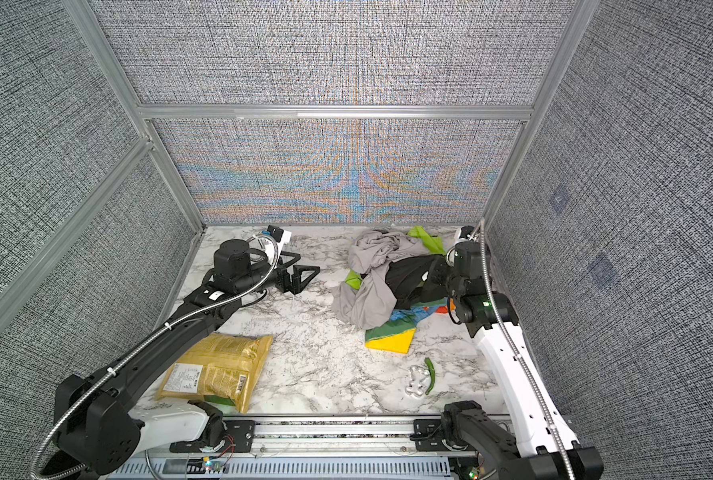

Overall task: Pick out a specific cloth from the pile
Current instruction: 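Close the right gripper on the black shirt and pull it free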

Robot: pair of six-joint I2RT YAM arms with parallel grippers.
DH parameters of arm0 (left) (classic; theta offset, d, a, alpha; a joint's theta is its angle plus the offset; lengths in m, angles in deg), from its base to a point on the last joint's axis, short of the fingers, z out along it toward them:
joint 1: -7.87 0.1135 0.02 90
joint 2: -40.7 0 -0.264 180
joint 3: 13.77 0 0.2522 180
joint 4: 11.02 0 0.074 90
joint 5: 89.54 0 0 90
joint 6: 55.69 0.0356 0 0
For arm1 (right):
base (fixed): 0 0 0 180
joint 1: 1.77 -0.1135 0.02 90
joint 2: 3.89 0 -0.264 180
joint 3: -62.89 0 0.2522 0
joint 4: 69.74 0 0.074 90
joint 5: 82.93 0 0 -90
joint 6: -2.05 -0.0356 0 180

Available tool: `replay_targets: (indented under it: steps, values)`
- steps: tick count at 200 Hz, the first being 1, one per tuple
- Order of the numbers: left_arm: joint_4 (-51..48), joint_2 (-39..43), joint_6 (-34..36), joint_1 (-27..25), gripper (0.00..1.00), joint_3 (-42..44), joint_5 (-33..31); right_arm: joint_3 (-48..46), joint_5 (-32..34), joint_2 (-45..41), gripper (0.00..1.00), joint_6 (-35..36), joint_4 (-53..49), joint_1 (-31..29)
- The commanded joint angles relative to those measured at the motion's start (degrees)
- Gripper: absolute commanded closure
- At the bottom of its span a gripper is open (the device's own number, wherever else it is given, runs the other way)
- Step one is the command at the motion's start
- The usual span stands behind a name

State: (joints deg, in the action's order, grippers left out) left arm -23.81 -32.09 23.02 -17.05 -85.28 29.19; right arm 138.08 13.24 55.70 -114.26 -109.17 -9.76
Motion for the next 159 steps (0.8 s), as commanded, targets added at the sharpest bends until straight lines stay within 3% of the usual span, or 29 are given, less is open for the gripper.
replay_targets:
  steps: [1,94,159]
  values:
    - [0.4,0.1,1.0,-0.1,0.01,-0.4,0.0,-0.2,3.1,-0.8,0.99,-1.3,3.3,0.0]
    - [0.3,-0.2,1.1,-0.3,0.01,-0.4,-0.2,3.5,-3.0,-0.3,0.99,1.4,7.0,-0.9]
    - [0.3,-0.3,1.0,-0.3,0.01,-0.5,-0.1,7.6,-0.1,-1.1,0.99,2.3,8.4,-1.9]
